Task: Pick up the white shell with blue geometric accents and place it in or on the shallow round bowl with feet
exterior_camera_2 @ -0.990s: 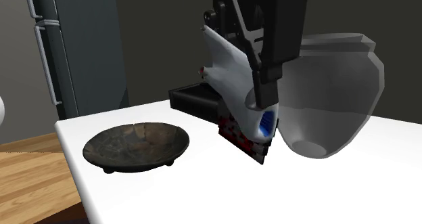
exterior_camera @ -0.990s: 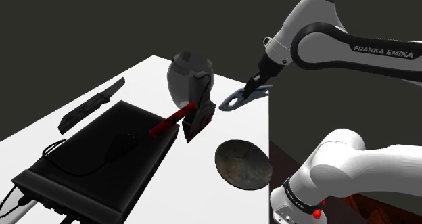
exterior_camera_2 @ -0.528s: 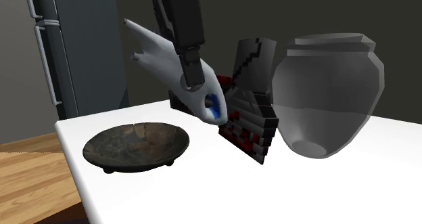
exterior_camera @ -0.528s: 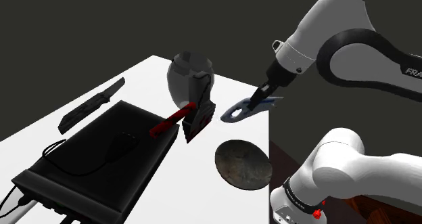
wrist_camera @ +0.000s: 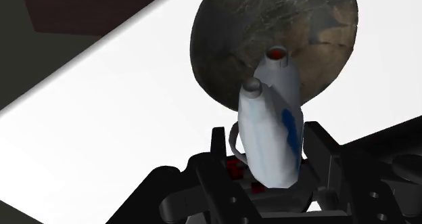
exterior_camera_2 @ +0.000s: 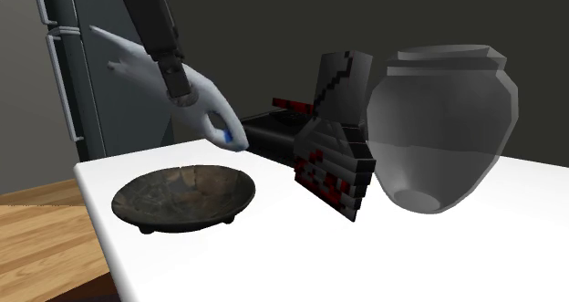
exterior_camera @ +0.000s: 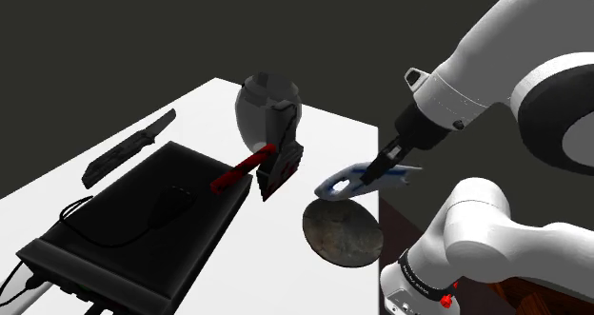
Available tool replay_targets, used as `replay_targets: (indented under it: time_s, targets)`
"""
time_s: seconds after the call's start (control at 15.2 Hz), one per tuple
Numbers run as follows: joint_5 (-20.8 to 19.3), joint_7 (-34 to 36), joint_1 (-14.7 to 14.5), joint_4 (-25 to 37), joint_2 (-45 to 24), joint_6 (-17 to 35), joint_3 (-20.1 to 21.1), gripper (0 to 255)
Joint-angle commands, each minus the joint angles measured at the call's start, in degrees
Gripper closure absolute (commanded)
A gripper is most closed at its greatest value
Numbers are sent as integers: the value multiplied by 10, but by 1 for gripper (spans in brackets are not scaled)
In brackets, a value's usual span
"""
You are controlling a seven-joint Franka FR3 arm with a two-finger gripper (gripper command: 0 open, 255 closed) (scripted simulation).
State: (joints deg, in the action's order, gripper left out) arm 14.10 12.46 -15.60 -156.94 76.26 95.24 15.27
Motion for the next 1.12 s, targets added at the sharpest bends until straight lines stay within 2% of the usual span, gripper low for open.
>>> replay_targets:
  time_s: [0.0, 0.07, 1.06]
  targets:
    - [22, 27, -16, 5, 20, -23, 26, 255]
    - [35, 45, -25, 12, 29, -37, 42, 255]
    - [84, 54, -65, -116, 85, 31, 93, 255]
